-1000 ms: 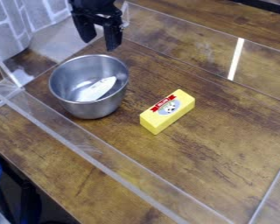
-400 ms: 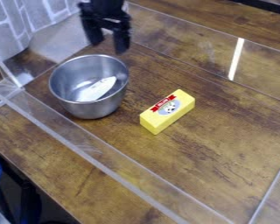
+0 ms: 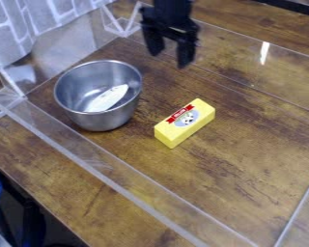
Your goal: Put the white object in the silver pot
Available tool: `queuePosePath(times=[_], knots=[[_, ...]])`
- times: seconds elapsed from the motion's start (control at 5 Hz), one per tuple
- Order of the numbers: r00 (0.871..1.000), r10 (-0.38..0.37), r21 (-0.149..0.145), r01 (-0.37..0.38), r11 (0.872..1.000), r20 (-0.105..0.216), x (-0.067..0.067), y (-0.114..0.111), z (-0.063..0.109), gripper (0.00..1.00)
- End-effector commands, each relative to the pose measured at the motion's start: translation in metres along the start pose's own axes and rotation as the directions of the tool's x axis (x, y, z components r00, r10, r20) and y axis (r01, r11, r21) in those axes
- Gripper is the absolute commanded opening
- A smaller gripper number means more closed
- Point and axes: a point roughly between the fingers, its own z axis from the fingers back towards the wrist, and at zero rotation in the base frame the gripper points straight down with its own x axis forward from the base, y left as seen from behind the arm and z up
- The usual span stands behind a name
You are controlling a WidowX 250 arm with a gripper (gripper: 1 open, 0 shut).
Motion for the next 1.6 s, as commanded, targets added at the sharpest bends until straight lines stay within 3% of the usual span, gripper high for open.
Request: queuePosePath(times=[0.0,0.2,0.4,1.0,1.4], knots=[[0.993,-0.012,0.051,0.006,0.999,0.114,0.017,0.032,0.035,1.00],[0.988,-0.019,0.080,0.006,0.997,0.155,0.029,0.060,0.051,1.00],[0.984,-0.021,0.103,0.002,0.995,0.177,0.034,0.079,0.056,1.00],[0.985,-0.019,0.138,-0.005,0.990,0.171,0.028,0.115,0.025,1.00],[0.986,-0.029,0.155,0.003,0.988,0.166,0.020,0.127,0.006,1.00]])
